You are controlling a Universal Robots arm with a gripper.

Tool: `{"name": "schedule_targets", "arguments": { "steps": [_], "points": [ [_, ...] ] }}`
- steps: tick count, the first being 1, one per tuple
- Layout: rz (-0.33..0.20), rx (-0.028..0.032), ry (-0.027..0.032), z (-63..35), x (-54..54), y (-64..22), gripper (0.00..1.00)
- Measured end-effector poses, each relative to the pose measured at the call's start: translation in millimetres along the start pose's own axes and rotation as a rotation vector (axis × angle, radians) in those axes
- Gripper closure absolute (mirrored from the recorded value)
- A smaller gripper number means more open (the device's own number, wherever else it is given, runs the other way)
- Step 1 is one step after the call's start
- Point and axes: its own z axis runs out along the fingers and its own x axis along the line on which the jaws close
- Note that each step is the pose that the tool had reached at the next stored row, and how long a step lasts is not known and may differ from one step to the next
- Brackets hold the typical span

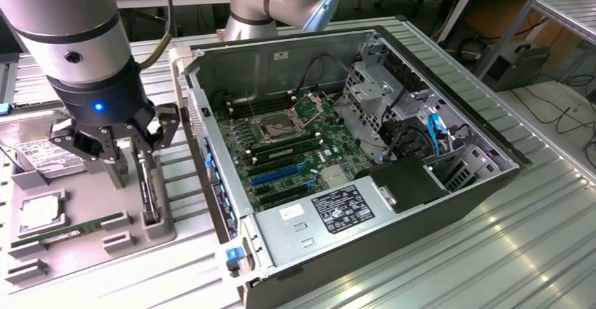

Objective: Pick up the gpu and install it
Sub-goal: 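Pick up the gpu and move the gpu toward the slot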

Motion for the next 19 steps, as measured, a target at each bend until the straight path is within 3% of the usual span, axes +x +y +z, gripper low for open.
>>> {"name": "schedule_targets", "arguments": {
  "steps": [2, 12, 15, 19],
  "points": [
    [0.0, 0.0, 0.0, 7.9, 0.2, -0.5, 0.58],
    [-0.001, -0.0045, 0.0004, 26.9, 0.7, -1.0, 0.58],
    [-0.001, -0.0103, 0.0008, 31.8, 0.8, -1.2, 0.58],
    [-0.001, -0.0251, 0.002, 35.4, 0.9, -1.3, 0.58]
  ]
}}
